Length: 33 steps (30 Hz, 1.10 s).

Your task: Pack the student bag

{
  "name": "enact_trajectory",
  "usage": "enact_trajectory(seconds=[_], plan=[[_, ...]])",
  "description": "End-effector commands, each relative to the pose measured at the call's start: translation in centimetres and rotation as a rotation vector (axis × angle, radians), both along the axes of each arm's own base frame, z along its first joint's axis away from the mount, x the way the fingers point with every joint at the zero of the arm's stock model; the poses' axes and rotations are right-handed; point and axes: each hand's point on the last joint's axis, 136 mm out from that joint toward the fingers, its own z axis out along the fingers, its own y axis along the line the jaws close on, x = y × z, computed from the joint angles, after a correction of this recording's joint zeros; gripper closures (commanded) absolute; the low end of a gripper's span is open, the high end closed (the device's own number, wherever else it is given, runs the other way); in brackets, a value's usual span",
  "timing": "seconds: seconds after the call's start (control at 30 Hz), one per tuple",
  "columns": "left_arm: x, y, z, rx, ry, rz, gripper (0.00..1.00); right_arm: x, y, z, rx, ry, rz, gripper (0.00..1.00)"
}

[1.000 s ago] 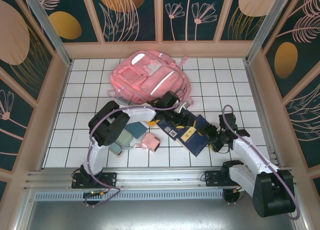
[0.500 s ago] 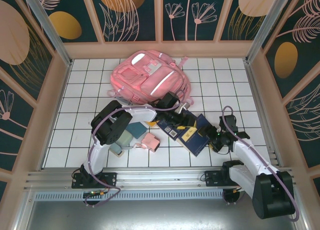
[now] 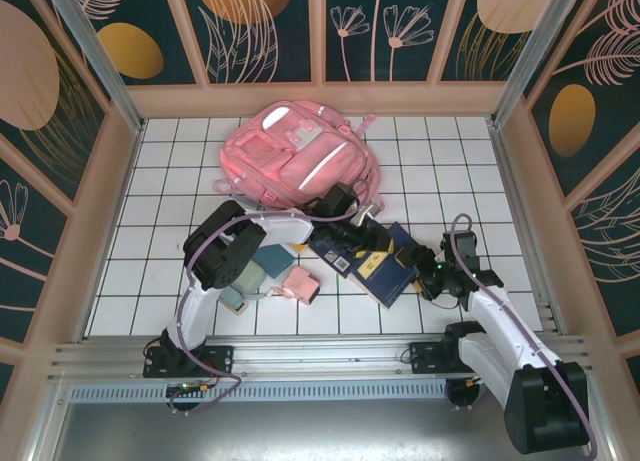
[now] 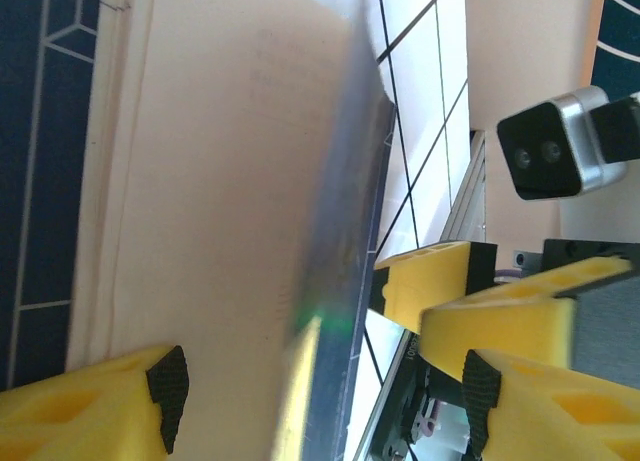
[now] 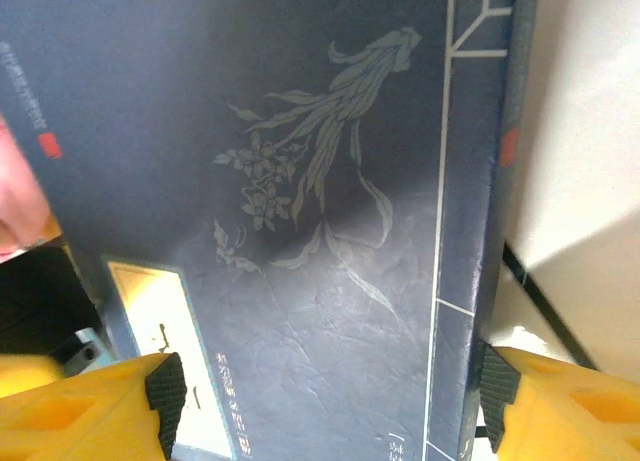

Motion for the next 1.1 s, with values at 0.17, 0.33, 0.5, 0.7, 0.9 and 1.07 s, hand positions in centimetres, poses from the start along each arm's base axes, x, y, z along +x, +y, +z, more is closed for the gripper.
enact_trajectory(seconds=[0.17,0.33,0.5,0.7,0.9,1.07], plan=[[-1.4,-0.1,-2.8,0.037,0.083,-0.022,0.26,2.7,2.8,6.4,0.221,-0.286,0.047,0.23],[-1.5,-0.1,-3.0,0.033,0.101,-0.022,0.26,2.7,3.1,6.8,0.268,-0.323,0.048,0.24],[-1.1,0.1,-3.1,0.023,0.115,-0.007,0.26,2.6,3.1,5.7,0.265,-0.309,0.042,0.26],[-0.7,0.6,-2.7,0.0,0.124,0.011,0.27,2.8,2.5,3.7,0.2,-0.267,0.026,0.33],[-0.2,1.2,-2.3,0.008,0.108,0.028,0.24,3.2,1.4,2.1,0.112,-0.209,-0.011,0.38],[0.3,1.9,-2.1,0.02,0.097,0.045,0.2,3.4,0.7,2.1,0.069,-0.204,-0.036,0.39]])
